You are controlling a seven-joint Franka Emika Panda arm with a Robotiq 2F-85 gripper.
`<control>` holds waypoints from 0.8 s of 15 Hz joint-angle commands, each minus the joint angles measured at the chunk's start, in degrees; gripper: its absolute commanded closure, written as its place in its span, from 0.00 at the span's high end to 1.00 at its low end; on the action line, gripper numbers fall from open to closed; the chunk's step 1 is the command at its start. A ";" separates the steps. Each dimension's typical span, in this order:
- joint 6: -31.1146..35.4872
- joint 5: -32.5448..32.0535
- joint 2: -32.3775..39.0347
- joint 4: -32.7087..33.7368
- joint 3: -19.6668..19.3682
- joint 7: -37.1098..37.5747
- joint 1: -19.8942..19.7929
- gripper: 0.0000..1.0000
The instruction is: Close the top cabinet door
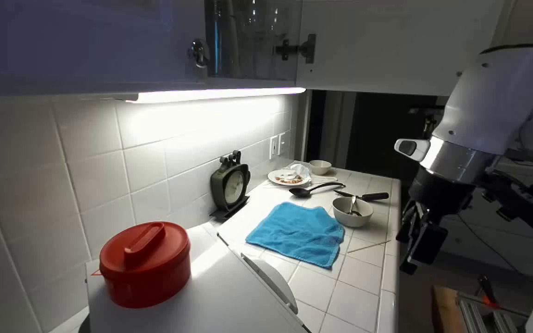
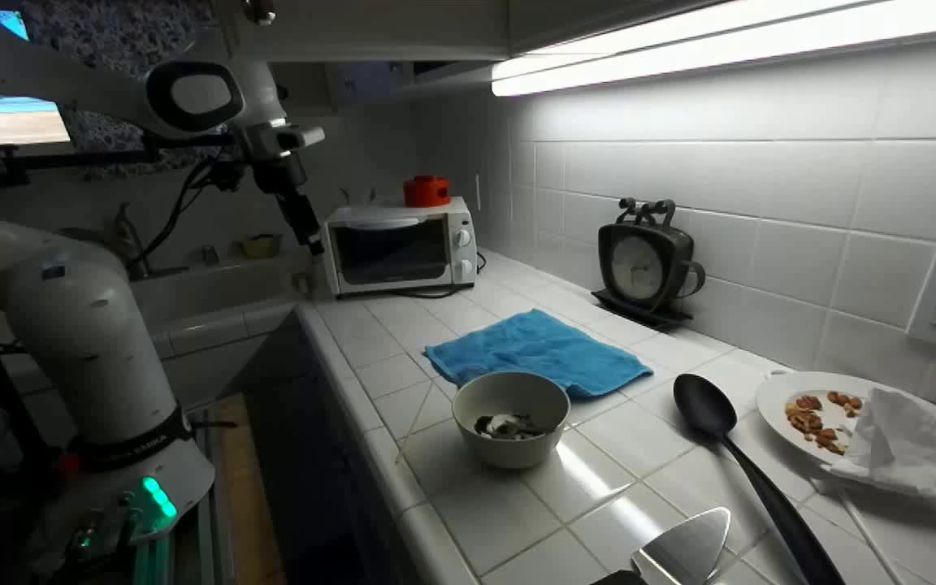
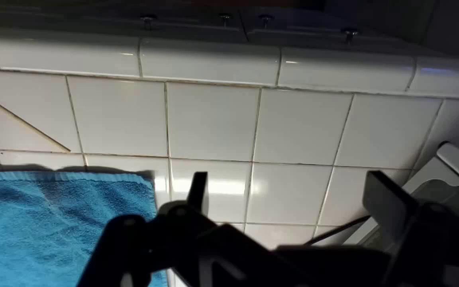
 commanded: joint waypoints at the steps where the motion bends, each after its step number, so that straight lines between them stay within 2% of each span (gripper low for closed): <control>1: -0.18 0.03 0.10 0.05 0.03 -0.08 -0.10 1.00; 8: -0.18 0.03 0.26 -0.02 0.03 -0.07 -0.10 1.00; 10: 1.41 -2.56 1.07 2.35 1.43 -0.17 -1.21 1.00; 12: -0.04 -3.68 -0.14 5.29 2.67 0.48 -0.84 1.00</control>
